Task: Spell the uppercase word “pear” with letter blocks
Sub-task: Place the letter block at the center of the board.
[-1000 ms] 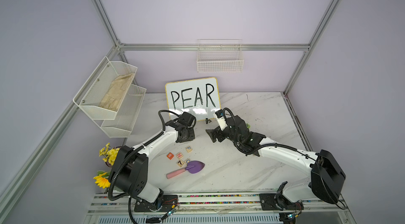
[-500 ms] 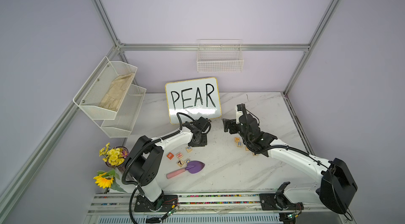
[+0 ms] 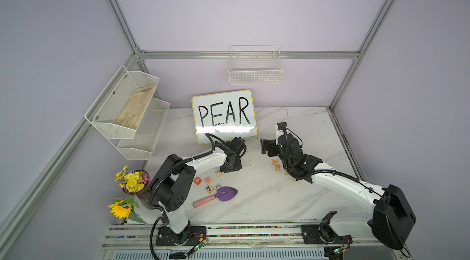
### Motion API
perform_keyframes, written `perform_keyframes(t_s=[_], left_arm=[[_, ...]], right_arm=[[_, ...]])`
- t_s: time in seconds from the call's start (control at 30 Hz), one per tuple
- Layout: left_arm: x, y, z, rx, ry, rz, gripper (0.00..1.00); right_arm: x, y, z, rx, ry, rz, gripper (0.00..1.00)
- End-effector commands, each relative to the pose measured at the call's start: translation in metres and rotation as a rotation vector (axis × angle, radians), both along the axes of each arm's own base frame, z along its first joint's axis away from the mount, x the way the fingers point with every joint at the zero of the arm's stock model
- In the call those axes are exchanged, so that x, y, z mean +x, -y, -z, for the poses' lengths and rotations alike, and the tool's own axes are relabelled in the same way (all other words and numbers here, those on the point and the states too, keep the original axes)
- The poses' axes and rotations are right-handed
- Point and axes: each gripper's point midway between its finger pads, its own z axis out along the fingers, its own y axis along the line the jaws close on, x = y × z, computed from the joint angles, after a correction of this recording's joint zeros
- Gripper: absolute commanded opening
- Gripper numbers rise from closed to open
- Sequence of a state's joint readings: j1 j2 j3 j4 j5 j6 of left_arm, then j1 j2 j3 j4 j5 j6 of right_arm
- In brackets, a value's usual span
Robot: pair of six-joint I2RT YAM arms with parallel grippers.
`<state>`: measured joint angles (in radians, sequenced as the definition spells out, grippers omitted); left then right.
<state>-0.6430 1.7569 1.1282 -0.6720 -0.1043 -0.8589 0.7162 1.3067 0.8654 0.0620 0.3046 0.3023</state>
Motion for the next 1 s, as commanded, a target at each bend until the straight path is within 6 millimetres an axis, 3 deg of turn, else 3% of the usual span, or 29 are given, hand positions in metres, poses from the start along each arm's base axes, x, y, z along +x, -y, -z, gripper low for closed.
perform_keyframes(t_s=[0.0, 0.33, 0.77, 0.97], left_arm=[[0.013, 0.015, -0.016, -0.054, 0.039, -0.017, 0.34], [0.014, 0.014, -0.005, -0.018, 0.006, 0.002, 0.35], [0.015, 0.017, -0.005, -0.027, -0.001, -0.001, 0.39], [0.016, 0.017, -0.009, -0.023, 0.007, -0.005, 0.49]], right_arm=[[0.000, 0.009, 0.003, -0.011, -0.008, 0.032, 0.97], [0.000, 0.010, 0.004, -0.017, -0.008, 0.035, 0.97], [0.002, 0.011, 0.008, -0.026, -0.017, 0.039, 0.97], [0.003, 0.011, 0.010, -0.030, -0.021, 0.040, 0.97]])
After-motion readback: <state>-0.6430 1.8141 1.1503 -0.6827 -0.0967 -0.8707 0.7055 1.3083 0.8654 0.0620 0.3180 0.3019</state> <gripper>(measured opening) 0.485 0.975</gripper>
